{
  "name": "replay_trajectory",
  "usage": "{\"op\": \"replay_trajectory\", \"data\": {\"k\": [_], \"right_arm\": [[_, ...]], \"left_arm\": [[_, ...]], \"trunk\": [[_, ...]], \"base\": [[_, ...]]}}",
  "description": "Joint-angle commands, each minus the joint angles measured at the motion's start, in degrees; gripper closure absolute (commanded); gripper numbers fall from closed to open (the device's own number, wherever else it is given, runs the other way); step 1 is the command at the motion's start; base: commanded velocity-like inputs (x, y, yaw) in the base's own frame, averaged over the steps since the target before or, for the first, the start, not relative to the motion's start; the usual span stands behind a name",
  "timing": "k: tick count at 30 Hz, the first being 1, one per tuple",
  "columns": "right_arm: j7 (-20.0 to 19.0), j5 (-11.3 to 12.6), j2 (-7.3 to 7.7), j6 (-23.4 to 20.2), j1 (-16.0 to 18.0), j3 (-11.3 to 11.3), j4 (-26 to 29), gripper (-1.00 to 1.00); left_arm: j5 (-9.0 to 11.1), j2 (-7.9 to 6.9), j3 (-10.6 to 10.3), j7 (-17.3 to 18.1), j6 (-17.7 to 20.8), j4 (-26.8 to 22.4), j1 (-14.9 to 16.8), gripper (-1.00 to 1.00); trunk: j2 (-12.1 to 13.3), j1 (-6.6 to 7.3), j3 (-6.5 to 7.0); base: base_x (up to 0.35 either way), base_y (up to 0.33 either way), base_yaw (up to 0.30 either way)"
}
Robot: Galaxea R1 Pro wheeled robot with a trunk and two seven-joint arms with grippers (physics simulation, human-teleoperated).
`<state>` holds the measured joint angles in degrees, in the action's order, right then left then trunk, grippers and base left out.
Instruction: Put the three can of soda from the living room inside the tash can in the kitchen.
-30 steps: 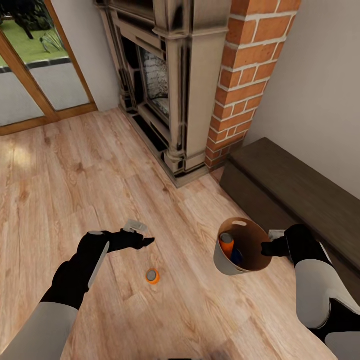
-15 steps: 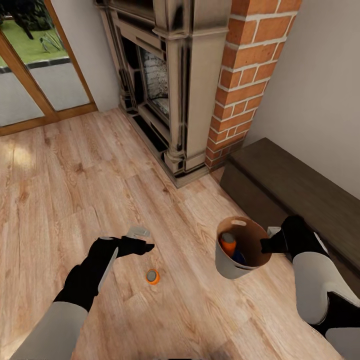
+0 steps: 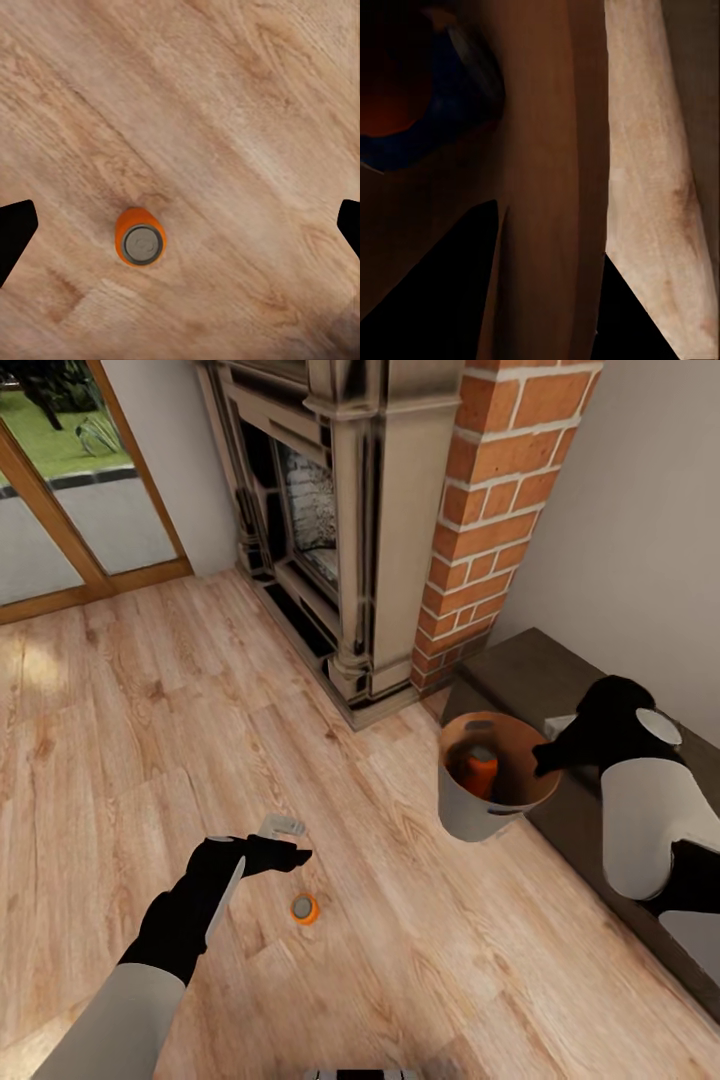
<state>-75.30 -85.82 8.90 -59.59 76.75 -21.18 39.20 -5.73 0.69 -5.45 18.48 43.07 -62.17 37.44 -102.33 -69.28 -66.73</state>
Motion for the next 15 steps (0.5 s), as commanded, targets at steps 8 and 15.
{"op": "replay_trajectory", "data": {"k": [8,15], "right_arm": [[-14.70,-20.85,-0.39,-0.41,4.76,-0.16,0.14,1.00],[-14.70,-22.89,-0.62,-0.41,5.63,-0.10,0.40,1.00]], "left_arm": [[0.01,0.09,0.00,-0.33,-0.09,0.16,0.00,-1.00],[-0.37,0.42,0.00,-0.57,-0.23,0.21,0.00,-1.00]], "trunk": [[-3.22,-1.76,-2.15],[-6.03,-3.30,-4.03]], "base": [[0.000,0.000,0.000],[0.000,0.000,0.000]]}}
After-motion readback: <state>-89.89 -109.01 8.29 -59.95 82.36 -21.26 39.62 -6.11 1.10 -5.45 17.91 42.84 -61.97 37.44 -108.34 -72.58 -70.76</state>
